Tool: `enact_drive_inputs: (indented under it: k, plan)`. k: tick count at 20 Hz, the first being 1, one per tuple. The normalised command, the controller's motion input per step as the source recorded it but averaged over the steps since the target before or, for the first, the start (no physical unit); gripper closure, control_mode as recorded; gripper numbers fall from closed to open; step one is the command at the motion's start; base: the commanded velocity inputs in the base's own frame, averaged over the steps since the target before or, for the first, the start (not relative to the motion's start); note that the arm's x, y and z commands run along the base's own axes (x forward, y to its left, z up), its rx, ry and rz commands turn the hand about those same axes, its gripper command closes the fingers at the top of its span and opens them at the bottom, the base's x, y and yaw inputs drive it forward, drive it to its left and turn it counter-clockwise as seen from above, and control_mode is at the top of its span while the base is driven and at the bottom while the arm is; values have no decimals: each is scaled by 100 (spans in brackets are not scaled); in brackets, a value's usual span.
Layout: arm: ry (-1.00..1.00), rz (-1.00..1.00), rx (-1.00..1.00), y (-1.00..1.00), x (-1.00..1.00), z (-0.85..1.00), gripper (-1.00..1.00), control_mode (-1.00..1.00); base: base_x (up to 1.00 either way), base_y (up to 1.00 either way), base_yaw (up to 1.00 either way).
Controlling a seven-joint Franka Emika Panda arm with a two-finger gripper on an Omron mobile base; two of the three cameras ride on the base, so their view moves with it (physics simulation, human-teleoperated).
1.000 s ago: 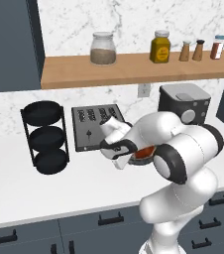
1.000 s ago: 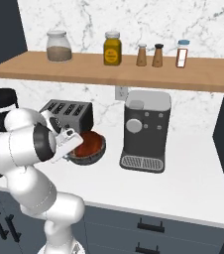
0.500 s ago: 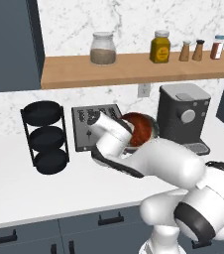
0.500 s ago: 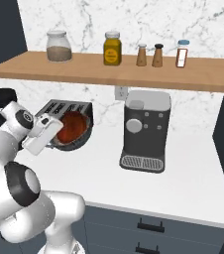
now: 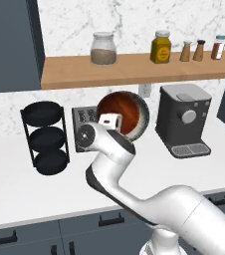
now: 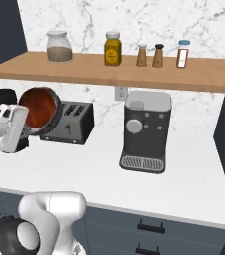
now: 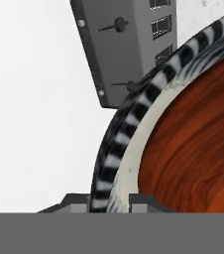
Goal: Pick up the bowls on the counter and stack them on top of one another in the open cabinet. Place the smaller bowl on top of the larger bowl.
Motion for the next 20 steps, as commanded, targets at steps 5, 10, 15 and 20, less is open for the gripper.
enact_drive_inputs:
  k: [5,10,15,20]
  plan:
    - [-24,34,-13,59,-69,100,100,-100,0,0,0]
    - [-34,31,-17,64,-29,100,100,-100,0,0,0]
    - [-7,20,-11,52,54,100,100,-100,0,0,0]
    - [35,6,-1,21,100,94,100,-100,0,0,0]
